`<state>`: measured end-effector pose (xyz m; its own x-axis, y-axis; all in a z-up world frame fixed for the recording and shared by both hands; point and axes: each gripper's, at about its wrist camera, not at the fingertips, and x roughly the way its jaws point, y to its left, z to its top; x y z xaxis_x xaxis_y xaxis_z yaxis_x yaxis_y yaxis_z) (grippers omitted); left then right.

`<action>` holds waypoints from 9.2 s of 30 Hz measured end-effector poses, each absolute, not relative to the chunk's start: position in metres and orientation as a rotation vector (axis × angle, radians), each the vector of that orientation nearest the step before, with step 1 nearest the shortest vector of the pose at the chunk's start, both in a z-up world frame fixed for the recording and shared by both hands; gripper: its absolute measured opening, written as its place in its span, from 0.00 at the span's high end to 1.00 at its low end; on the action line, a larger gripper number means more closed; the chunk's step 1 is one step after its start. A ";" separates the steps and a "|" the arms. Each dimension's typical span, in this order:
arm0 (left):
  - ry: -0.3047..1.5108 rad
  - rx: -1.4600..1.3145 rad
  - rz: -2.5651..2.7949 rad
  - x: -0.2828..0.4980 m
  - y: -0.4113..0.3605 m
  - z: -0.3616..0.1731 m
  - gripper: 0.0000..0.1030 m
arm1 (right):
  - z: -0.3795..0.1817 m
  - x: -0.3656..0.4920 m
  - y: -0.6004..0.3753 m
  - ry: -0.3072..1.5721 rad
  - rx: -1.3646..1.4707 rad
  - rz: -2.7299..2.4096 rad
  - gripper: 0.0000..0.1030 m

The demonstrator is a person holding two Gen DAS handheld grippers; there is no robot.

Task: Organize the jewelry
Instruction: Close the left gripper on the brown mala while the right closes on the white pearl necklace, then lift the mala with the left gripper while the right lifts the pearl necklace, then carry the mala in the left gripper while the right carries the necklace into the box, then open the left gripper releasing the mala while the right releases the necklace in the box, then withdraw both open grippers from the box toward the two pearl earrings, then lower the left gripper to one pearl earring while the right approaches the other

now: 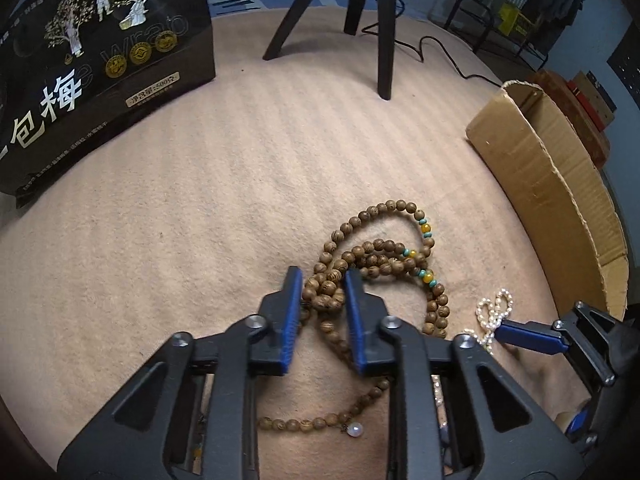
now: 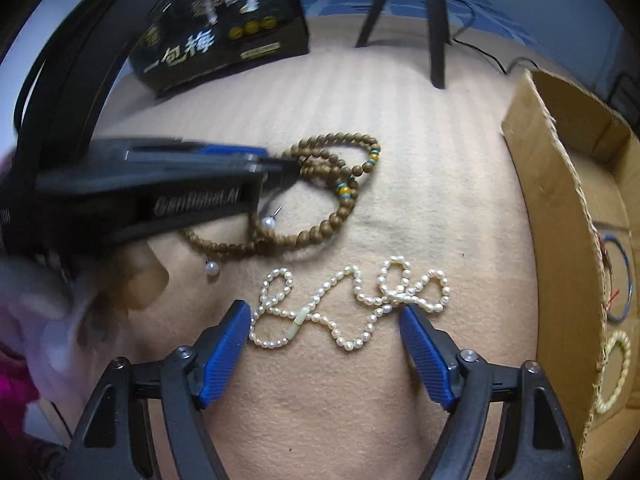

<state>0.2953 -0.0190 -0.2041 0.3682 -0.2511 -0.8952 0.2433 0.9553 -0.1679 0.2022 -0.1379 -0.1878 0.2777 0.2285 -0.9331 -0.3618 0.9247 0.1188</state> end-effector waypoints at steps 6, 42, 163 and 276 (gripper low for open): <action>1.149 -0.022 -0.320 0.297 -0.017 -0.204 0.86 | -0.187 0.202 -0.132 1.201 -0.223 0.358 0.37; 0.923 -0.303 -0.334 0.240 0.040 -0.067 0.90 | -0.067 0.179 -0.183 0.928 -0.026 0.380 0.96; 0.923 -0.051 -0.503 0.280 -0.217 -0.082 0.89 | -0.112 0.171 -0.378 0.981 0.097 0.093 0.68; 1.091 -0.050 -0.408 0.203 0.002 -0.191 0.71 | -0.196 0.257 -0.100 1.215 0.118 0.551 0.78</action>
<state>0.2029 0.0023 -0.1912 0.3954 -0.3459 -0.8509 0.2970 0.9248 -0.2380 0.2570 -0.1001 -0.1960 0.2355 0.4620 -0.8550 -0.3384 0.8637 0.3735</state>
